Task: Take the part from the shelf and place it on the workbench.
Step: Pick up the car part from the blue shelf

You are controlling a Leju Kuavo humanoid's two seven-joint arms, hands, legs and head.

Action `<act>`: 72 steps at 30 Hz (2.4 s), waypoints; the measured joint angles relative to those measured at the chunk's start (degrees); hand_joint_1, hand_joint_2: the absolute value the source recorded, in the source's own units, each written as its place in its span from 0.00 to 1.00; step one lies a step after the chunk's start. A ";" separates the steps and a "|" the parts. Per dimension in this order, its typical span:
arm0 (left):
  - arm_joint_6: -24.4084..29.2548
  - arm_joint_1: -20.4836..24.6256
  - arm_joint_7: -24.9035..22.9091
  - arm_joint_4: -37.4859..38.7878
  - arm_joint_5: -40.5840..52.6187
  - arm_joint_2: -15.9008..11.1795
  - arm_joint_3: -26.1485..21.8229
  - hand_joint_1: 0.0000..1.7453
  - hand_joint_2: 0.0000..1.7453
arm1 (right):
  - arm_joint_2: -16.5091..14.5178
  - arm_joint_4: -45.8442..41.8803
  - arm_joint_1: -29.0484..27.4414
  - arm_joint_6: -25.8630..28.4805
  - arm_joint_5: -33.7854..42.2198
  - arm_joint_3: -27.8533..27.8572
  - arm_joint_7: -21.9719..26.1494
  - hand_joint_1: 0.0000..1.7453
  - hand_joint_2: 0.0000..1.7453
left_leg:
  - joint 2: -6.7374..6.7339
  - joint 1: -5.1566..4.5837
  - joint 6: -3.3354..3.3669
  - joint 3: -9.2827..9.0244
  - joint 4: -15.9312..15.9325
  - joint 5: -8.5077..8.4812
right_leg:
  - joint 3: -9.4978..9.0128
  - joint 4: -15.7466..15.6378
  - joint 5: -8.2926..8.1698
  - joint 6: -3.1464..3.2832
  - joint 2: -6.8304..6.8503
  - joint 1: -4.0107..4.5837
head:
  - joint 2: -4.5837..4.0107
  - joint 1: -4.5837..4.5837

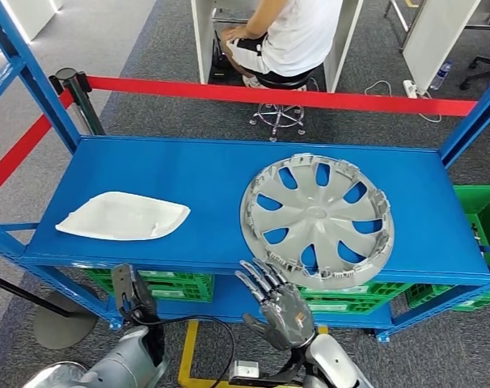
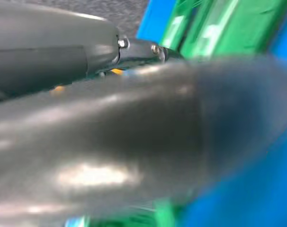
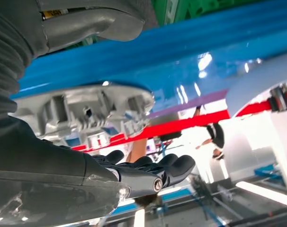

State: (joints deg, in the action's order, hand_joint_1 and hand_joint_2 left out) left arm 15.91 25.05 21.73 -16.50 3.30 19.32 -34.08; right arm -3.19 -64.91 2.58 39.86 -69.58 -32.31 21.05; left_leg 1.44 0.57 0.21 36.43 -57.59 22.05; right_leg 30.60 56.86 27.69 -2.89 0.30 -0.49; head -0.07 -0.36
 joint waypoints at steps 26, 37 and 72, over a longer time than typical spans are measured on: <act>-30.80 -26.88 16.35 -11.65 4.07 -13.07 -0.67 0.00 1.00 | -3.65 -26.74 -22.98 0.53 -4.86 24.97 0.98 0.00 1.00 | -0.75 -0.11 -0.31 -1.63 0.26 1.47 | -1.26 -0.07 1.27 0.44 -0.71 -0.05 | 0.00 0.16; -30.84 -26.67 16.35 -11.65 4.88 -13.51 -0.96 0.00 1.00 | -3.81 -26.12 -22.79 0.49 -6.72 25.77 -2.59 0.00 1.00 | -0.76 -0.11 -0.34 -1.63 0.26 1.52 | -1.26 -0.07 1.30 0.46 -0.71 -0.05 | 0.01 0.16; -30.01 -23.70 16.35 -11.65 6.81 -13.23 3.21 0.00 1.00 | 5.46 -8.82 -10.98 0.09 -13.00 13.58 -20.93 0.00 1.00 | -0.76 -0.09 -0.37 -1.69 0.26 1.54 | -1.34 -0.06 1.28 0.45 -0.73 -0.03 | 0.01 0.15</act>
State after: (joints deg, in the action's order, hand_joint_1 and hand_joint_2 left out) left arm -14.10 1.36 38.07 -28.15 10.11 6.09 -30.87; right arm 2.27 -73.74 -8.40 39.95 -82.58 -18.74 0.11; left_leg 0.67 0.48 -0.16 34.73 -57.33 23.58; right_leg 29.26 56.80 28.98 -2.44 -0.43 -0.52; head -0.06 -0.21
